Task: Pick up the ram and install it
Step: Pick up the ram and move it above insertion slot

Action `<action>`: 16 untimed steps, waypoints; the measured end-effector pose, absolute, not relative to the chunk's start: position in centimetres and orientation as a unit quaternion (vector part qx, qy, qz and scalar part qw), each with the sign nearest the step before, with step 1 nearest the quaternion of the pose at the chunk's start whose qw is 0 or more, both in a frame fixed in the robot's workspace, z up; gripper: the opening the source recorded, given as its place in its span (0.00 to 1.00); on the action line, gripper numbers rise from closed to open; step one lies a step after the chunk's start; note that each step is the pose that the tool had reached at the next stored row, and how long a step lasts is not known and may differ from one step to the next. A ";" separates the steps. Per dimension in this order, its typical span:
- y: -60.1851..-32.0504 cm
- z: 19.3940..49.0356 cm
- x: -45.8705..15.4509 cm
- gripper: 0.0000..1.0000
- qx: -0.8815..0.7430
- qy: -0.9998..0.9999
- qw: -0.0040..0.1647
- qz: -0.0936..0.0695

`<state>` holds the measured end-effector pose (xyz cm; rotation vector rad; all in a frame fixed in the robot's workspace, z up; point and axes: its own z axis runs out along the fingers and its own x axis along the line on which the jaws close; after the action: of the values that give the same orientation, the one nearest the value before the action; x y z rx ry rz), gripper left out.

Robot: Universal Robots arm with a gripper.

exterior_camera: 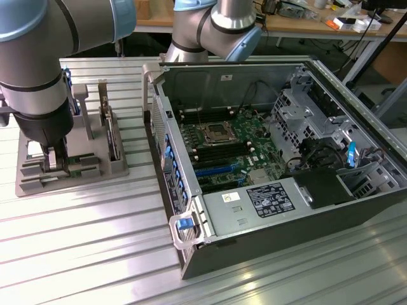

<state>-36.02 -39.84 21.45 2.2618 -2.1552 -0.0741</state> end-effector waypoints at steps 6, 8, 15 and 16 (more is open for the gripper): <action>-39.8 20.9 -36.0 0.36 0.724 -0.690 0.008 -0.024; -39.8 20.9 -36.0 0.35 0.724 -0.690 0.008 -0.024; -39.8 20.9 -36.0 0.12 0.724 -0.690 0.008 -0.024; -39.8 20.9 -36.0 0.12 0.724 -0.690 0.008 -0.024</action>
<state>-36.04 -39.84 20.92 2.2618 -2.1554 -0.0741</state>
